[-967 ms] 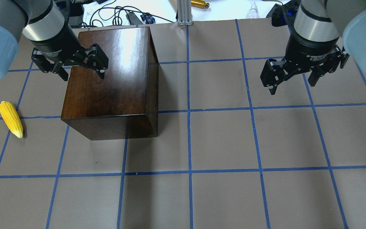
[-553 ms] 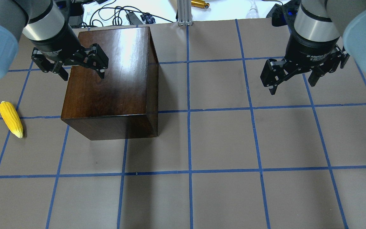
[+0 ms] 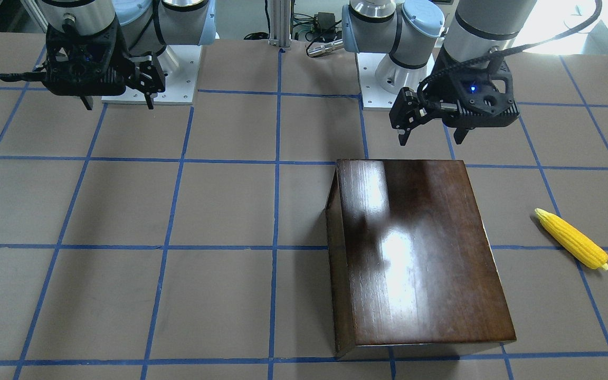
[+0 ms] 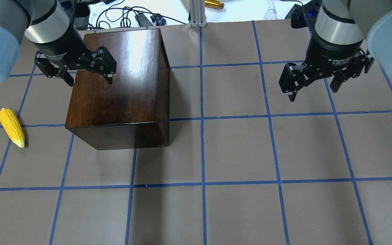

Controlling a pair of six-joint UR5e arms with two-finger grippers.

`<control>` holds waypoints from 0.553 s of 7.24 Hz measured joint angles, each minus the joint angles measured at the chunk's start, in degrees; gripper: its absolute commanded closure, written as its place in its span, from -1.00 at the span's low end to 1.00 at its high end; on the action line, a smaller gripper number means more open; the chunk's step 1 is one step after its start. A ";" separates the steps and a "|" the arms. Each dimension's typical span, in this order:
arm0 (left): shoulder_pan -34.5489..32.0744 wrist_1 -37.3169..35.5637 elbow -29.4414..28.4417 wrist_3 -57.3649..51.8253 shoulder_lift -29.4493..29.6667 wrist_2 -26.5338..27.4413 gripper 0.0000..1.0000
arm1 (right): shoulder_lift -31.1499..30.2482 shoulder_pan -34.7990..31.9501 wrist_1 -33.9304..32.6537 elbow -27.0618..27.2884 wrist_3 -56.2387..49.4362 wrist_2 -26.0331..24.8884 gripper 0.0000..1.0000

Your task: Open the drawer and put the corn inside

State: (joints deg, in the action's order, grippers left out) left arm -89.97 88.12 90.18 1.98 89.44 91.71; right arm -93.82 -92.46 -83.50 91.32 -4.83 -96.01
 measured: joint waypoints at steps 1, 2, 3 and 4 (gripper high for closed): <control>0.03 0.02 -0.03 -0.03 0.02 -0.19 -1.00 | -0.02 0.00 0.00 0.00 0.00 0.02 -1.00; 0.08 0.01 -0.09 -0.04 0.03 -0.22 -1.00 | -0.03 0.00 0.00 0.00 0.00 0.01 -1.00; 0.42 -0.04 -0.29 -0.09 0.06 -0.11 -1.00 | -0.04 0.00 0.00 0.00 0.00 0.00 -1.00; 1.69 -0.10 -0.68 -0.19 0.37 -0.08 -1.00 | -0.03 0.00 0.00 0.00 0.00 0.02 -1.00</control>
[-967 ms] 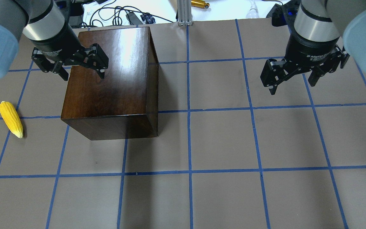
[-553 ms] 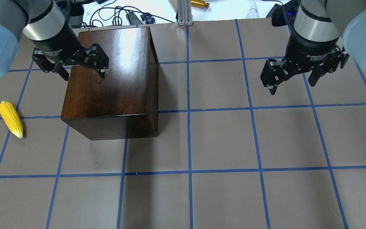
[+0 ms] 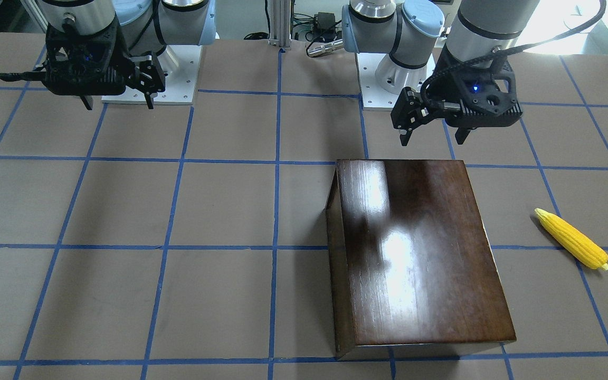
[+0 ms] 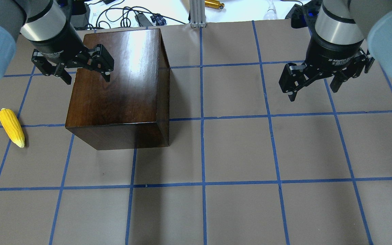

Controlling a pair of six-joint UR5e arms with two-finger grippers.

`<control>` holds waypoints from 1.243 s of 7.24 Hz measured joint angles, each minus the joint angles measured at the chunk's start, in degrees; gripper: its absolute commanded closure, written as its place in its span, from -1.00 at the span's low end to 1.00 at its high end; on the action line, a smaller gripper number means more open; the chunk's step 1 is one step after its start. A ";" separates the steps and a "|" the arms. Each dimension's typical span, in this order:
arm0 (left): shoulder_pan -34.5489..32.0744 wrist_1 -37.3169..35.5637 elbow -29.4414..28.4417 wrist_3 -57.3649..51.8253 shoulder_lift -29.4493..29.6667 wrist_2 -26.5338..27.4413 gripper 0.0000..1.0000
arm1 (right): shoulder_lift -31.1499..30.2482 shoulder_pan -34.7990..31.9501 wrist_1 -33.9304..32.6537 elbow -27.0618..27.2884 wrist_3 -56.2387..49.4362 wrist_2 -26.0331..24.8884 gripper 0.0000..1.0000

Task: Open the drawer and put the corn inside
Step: 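Move the left gripper down beside the cabinet toward the drawer handle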

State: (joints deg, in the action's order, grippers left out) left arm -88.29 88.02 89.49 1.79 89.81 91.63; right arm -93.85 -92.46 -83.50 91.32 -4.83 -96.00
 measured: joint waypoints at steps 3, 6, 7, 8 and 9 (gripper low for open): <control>6.60 -1.36 -0.77 -2.12 1.39 0.15 -1.00 | 0.00 0.00 0.00 0.00 0.00 0.02 -1.00; 18.91 -2.79 -0.88 -12.66 2.92 -0.03 -1.00 | 0.01 0.00 0.00 0.00 0.00 -0.06 -1.00; 20.82 -4.08 -0.79 -15.15 3.60 0.28 -1.00 | 0.01 0.00 0.00 0.00 0.00 -0.05 -1.00; 22.55 -5.59 -0.73 -16.80 4.61 0.46 -1.00 | 0.04 0.00 0.00 0.00 0.00 -0.01 -1.00; 24.46 -6.43 -0.79 -18.33 5.94 0.29 -1.00 | 0.04 0.00 0.00 0.00 0.00 0.01 -1.00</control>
State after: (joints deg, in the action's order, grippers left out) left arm -63.83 81.59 88.70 -16.54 95.74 91.92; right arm -93.81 -92.46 -83.50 91.32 -4.83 -95.99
